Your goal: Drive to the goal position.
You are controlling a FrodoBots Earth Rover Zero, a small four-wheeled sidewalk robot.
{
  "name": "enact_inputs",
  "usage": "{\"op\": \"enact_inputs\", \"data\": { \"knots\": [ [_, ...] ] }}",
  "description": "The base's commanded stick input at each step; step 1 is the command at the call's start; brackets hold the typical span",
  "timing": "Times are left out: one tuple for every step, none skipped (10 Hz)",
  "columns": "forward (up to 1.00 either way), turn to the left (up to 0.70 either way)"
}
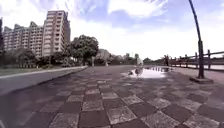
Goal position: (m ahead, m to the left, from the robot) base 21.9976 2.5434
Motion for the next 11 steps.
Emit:
{"op": "enact_inputs", "data": {
  "knots": [
    [1.0, 0.0],
    [1.0, 0.0],
    [1.0, 0.0],
    [1.0, 0.0],
    [1.0, 0.0],
    [1.0, 0.0],
    [1.0, 0.0],
    [1.0, 0.0],
    [1.0, 0.0],
    [1.0, 0.0],
    [1.0, 0.0]
  ]
}}
